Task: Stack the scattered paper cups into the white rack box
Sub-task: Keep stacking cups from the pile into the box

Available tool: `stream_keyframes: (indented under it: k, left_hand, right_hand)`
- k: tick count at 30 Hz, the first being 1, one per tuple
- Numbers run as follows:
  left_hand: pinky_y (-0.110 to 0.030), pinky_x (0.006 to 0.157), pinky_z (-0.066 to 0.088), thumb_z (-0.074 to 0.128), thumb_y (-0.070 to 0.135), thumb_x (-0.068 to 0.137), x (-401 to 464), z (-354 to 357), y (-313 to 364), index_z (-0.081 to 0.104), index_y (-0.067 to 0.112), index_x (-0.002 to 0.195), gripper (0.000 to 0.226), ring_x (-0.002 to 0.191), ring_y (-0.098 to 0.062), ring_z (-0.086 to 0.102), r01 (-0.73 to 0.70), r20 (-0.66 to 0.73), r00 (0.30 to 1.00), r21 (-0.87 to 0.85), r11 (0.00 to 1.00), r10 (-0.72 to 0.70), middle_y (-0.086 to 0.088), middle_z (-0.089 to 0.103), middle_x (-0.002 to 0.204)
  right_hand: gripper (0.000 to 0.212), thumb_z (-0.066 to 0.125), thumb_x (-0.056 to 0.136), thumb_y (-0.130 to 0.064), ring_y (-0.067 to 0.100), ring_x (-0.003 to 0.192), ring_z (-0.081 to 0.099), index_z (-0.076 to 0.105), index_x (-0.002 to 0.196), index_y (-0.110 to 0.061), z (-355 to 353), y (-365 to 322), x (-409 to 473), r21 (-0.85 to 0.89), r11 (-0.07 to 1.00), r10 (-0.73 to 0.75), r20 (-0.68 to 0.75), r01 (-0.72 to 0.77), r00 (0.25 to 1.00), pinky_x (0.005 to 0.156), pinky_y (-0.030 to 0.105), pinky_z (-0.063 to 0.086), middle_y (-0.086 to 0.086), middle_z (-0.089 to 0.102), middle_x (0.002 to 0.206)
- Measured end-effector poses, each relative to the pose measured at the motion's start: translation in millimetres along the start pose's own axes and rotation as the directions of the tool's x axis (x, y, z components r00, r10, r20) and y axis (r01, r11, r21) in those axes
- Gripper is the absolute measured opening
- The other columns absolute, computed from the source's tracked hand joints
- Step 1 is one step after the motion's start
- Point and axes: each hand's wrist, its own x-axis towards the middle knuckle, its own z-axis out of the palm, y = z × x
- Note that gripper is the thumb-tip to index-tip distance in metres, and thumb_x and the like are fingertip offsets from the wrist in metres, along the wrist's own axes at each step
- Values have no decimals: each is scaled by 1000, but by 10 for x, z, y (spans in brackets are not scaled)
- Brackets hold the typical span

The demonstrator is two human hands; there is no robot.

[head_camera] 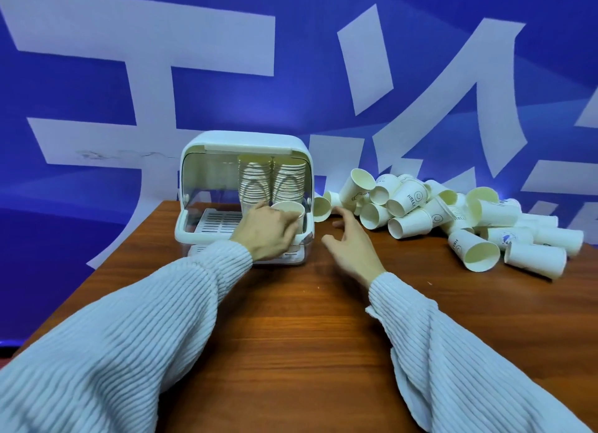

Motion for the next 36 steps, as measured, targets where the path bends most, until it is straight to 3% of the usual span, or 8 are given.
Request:
stream_keyframes:
  k: [6,9,14,23,26,29,32,36]
  left_hand:
    - [-54,120,19,31,64,91,51,75,263,60,27,134,64,136,-24,46,-17,-73,997,12,1000,18,-3,62,132]
    - [-50,120,25,42,54,92,64,179,726,60,22,134,56,136,-27,46,-121,-273,956,-33,992,107,-6,64,128]
    - [-47,119,27,49,48,95,91,475,1686,55,22,140,52,139,-24,41,-221,-232,960,-283,933,157,-3,58,137]
    - [-38,122,22,52,45,97,-35,811,2092,47,27,146,53,145,-16,32,-285,-171,957,-393,874,235,4,49,145]
    - [-44,120,27,61,44,90,-16,772,2036,39,27,151,67,144,-20,31,-187,-191,975,-421,888,115,0,42,150]
    - [-42,120,24,69,52,81,33,752,1969,26,30,156,90,147,-24,27,-134,-204,977,-351,927,64,-3,35,155]
    - [-39,107,38,66,52,85,37,759,1925,18,30,159,91,132,-24,48,-96,-117,991,-307,947,63,-1,43,149]
    - [-41,94,48,59,54,91,17,712,1880,23,30,157,79,122,-29,57,106,-70,985,-488,866,-160,1,43,147]
  right_hand:
    - [64,62,94,-22,10,80,57,41,154,-29,-480,342,-144,-20,1000,14,-140,-17,990,86,31,50,-7,56,128]
    - [52,62,95,-26,13,103,60,51,146,-26,-825,597,-181,5,997,78,-311,-81,947,95,33,49,-4,59,131]
    - [27,58,92,-27,26,123,52,69,116,-27,-1252,1167,-359,-190,930,156,-573,-316,804,101,43,47,4,56,131]
    - [46,59,93,-43,36,131,53,68,136,-26,-1340,1536,-225,-272,856,295,-442,-440,847,109,46,42,9,68,134]
    - [30,58,89,-41,31,109,62,76,107,-26,-1337,1341,-335,-107,946,197,-566,-308,801,97,44,49,4,75,108]
    - [12,67,92,-21,13,87,66,74,83,-20,-1184,1071,-491,124,992,71,-423,-20,903,83,36,51,-5,74,83]
    - [11,69,95,-10,7,80,66,71,86,-17,-932,874,-568,276,956,-37,-227,101,973,78,26,50,-6,73,80]
    - [7,66,96,-32,10,99,69,66,101,-27,-789,904,-417,238,965,-10,-381,109,924,91,31,54,-10,74,99]
